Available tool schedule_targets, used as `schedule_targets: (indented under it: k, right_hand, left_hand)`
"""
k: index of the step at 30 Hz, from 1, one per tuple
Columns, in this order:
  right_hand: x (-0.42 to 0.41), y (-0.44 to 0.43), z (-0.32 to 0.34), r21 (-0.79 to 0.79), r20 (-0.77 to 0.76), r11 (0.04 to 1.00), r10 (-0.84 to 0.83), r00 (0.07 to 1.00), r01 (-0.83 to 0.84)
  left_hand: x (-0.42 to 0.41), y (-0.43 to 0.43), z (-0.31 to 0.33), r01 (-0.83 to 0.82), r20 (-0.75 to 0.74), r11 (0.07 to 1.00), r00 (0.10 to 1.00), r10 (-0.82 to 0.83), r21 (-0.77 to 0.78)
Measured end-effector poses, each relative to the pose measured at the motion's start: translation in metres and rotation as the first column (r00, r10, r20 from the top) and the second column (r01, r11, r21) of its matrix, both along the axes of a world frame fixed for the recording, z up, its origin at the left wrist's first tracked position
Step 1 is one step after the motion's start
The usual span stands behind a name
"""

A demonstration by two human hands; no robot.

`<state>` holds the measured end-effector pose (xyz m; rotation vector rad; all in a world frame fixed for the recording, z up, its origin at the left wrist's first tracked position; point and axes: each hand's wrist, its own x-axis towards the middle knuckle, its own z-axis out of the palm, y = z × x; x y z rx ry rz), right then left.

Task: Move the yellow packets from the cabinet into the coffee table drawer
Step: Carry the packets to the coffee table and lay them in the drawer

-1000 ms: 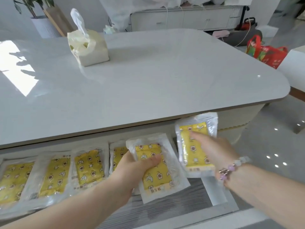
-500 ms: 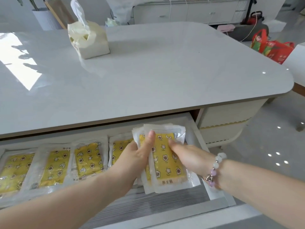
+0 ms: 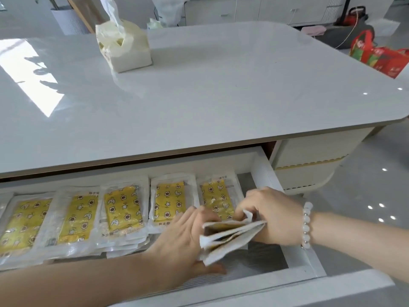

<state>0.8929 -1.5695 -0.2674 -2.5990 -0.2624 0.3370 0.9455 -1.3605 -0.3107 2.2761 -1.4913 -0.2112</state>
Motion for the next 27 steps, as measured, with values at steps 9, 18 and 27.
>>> schedule_targets:
  k: [9,18,27]
  right_hand:
    - [-0.003,0.003,-0.001,0.129,-0.132,0.983,-0.117,0.984,0.134]
    - [0.023,-0.001,0.009,-0.040,-0.176,0.856,-0.514,0.839,0.516]
    - [0.029,-0.003,0.022,-0.024,-0.072,0.794,-0.608,0.791,0.608]
  left_hand:
    - [-0.006,0.007,-0.007,-0.195,-0.314,0.968,0.920,0.236,0.157]
    - [0.025,-0.038,0.012,-0.380,-0.562,0.844,0.630,0.536,0.378]
    - [0.030,-0.036,0.035,-0.154,-0.082,0.828,0.969,0.234,0.538]
